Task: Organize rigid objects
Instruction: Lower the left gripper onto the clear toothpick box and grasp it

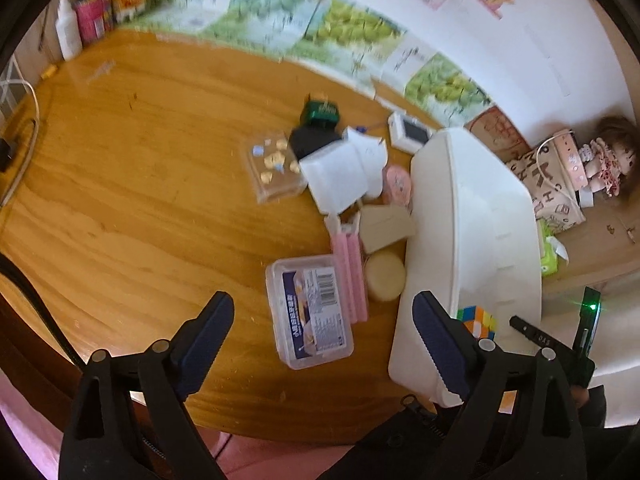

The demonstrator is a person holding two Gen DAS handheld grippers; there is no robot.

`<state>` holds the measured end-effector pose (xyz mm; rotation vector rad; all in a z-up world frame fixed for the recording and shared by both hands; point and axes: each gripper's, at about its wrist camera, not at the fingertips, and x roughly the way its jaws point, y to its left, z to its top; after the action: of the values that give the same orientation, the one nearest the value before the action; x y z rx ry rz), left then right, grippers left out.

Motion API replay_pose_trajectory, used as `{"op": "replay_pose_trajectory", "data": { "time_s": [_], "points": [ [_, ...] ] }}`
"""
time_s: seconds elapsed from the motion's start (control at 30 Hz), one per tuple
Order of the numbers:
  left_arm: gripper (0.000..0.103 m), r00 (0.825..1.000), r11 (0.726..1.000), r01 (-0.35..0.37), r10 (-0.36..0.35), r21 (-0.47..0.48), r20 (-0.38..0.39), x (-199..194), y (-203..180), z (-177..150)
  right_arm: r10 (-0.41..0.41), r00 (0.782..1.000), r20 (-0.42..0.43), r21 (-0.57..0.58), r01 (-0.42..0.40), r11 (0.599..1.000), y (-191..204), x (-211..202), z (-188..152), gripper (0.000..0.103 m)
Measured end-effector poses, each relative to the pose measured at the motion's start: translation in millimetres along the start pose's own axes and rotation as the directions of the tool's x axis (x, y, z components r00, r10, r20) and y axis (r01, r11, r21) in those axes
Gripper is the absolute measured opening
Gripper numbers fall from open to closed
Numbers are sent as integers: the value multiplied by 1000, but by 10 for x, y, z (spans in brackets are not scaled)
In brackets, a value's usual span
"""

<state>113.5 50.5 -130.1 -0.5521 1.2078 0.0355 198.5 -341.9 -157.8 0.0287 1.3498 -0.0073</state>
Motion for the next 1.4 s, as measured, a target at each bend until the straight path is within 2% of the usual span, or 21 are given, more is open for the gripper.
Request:
{"op": "replay_pose_trajectory", "data": {
  "time_s": [0.17,0.27,0.37,0.7,0.93,1.13,1.3,1.4],
  "points": [
    [92,994,1000,-5,3,-19,-113,217,106,43,-16,1000,-1,25,16,1000,7,-1,1,14],
    [92,979,999,-4,-3,-33,-202,400,168,33,-28,1000,-3,38,28,999,13,7,11,14],
    [92,965,999,7,-18,-41,-260,519,205,24,-43,999,-7,53,44,998,18,13,23,14],
    [92,918,999,-19,6,-27,-396,858,210,65,-82,996,-29,77,84,994,46,39,52,15],
    [92,899,999,-38,28,-14,-437,1042,91,171,-89,995,-37,87,91,992,55,37,65,16],
    [92,895,998,-63,49,-16,-443,1149,5,269,-83,996,-40,94,86,992,26,36,66,16],
    [83,888,993,-116,102,-4,-448,1208,-85,342,-81,996,-40,95,85,992,23,42,67,16],
    [81,890,992,-129,112,-7,-442,1217,-81,373,-79,996,-41,98,83,992,21,43,63,16]
  ]
}}
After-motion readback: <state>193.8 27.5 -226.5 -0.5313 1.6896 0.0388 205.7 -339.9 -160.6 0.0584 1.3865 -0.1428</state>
